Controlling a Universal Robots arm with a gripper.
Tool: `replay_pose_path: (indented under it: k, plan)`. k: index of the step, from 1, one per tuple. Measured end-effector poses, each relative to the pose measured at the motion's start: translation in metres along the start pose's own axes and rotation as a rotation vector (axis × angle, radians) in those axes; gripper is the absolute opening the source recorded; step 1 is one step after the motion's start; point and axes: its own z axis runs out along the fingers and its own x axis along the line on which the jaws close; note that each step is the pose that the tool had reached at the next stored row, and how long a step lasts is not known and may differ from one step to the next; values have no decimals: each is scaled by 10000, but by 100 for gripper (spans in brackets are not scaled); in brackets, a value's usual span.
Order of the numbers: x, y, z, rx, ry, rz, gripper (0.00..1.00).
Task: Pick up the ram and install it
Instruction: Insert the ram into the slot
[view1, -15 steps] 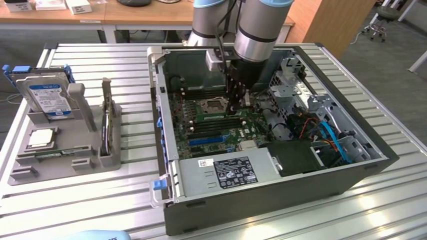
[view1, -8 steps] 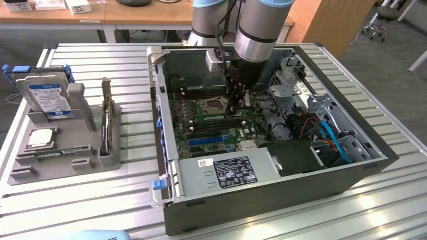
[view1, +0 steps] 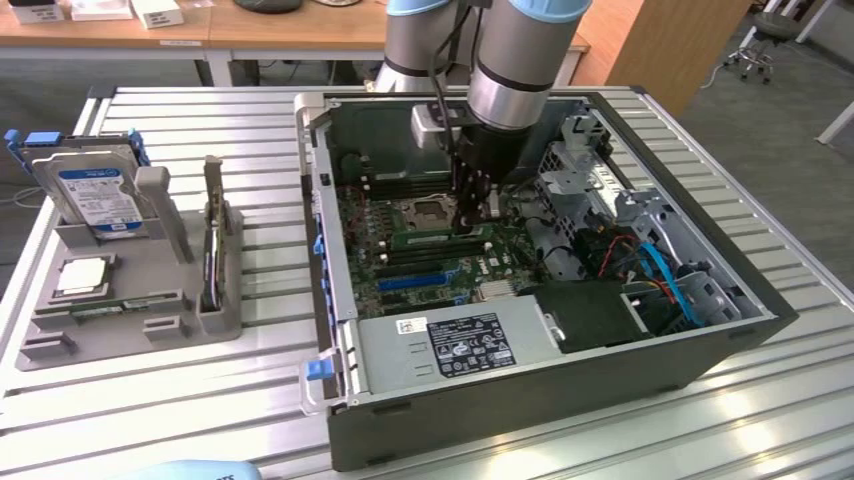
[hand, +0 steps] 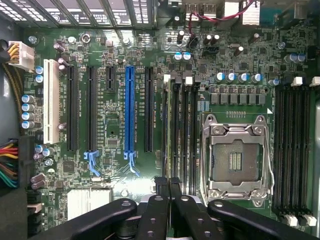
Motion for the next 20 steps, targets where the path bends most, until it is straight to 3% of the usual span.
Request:
replay_pose_path:
  k: [20]
  plan:
    - [1, -2, 73, 0, -1, 0, 12]
